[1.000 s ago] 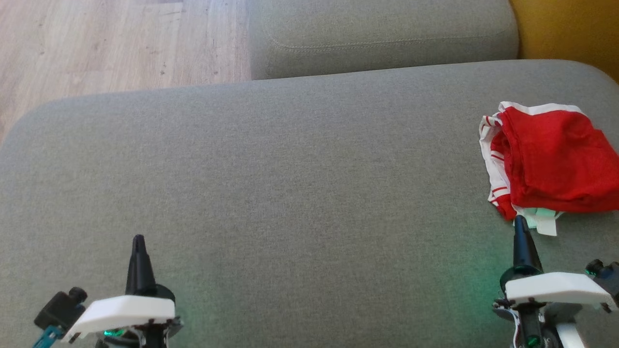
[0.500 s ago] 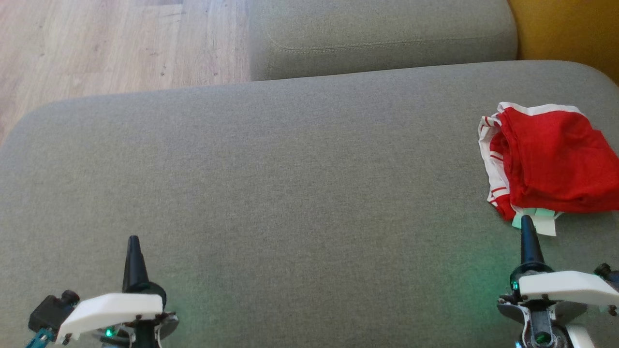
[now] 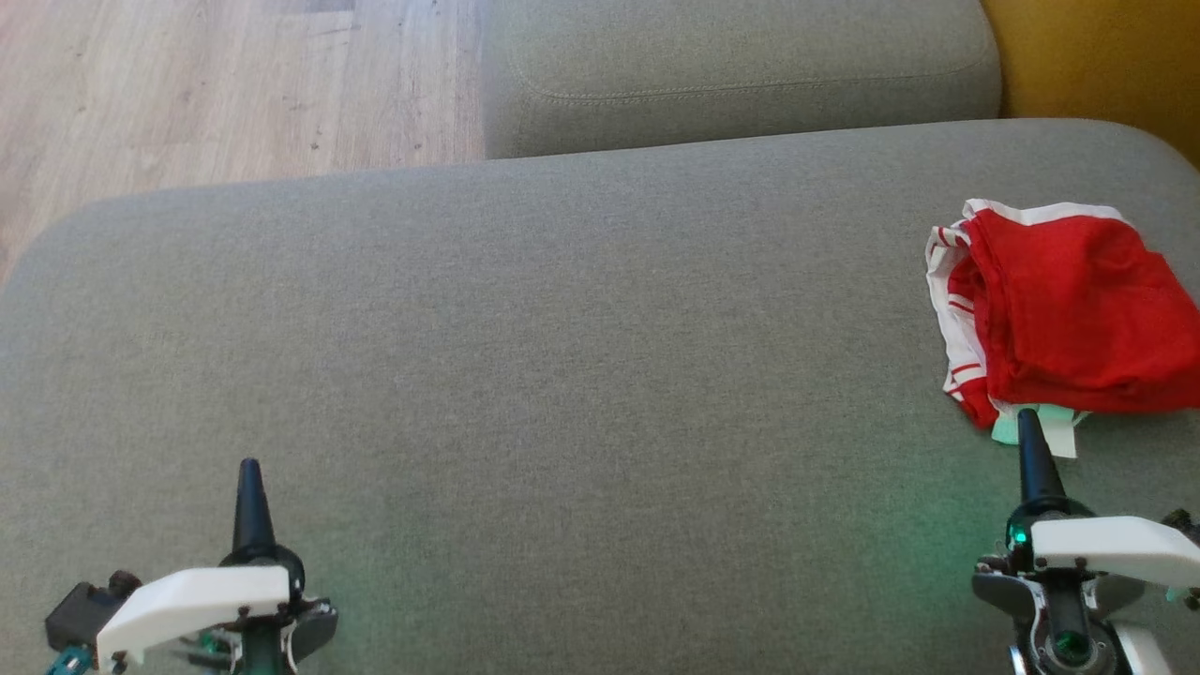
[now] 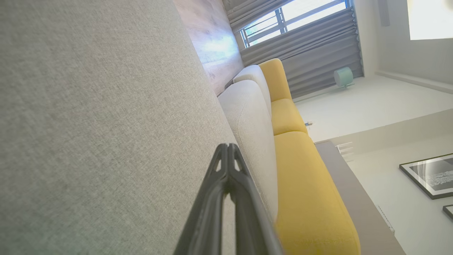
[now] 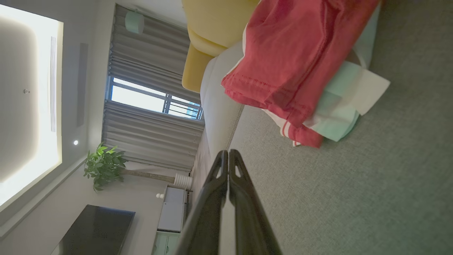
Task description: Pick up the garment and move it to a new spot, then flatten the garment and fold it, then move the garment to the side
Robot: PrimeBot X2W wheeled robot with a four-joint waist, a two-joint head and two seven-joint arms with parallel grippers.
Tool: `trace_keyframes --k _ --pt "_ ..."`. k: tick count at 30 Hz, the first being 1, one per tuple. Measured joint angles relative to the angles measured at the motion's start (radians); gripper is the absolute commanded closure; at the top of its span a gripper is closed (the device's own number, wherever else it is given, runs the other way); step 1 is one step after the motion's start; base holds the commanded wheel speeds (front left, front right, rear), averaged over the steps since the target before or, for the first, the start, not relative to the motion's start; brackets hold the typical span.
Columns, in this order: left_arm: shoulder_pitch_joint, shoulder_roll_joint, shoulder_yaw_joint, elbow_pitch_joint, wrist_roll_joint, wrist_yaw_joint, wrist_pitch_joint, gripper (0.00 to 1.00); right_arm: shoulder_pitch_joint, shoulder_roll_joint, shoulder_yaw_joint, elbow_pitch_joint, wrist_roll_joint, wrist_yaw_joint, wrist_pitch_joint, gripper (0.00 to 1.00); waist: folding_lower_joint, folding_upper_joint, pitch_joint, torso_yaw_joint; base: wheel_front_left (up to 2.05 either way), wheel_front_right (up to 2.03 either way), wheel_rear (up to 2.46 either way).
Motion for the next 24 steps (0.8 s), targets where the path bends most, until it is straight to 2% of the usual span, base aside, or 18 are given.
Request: trace_keyframes --k 24 --pt "-0.016 -0.001 0.049 0.004 -0.228 -0.002 0.066 1.0 -0.006 0.0 -0.038 -0.011 0.241 0.0 0.064 1.0 0.0 0.0 -0.005 -0.002 0.0 0.0 0.0"
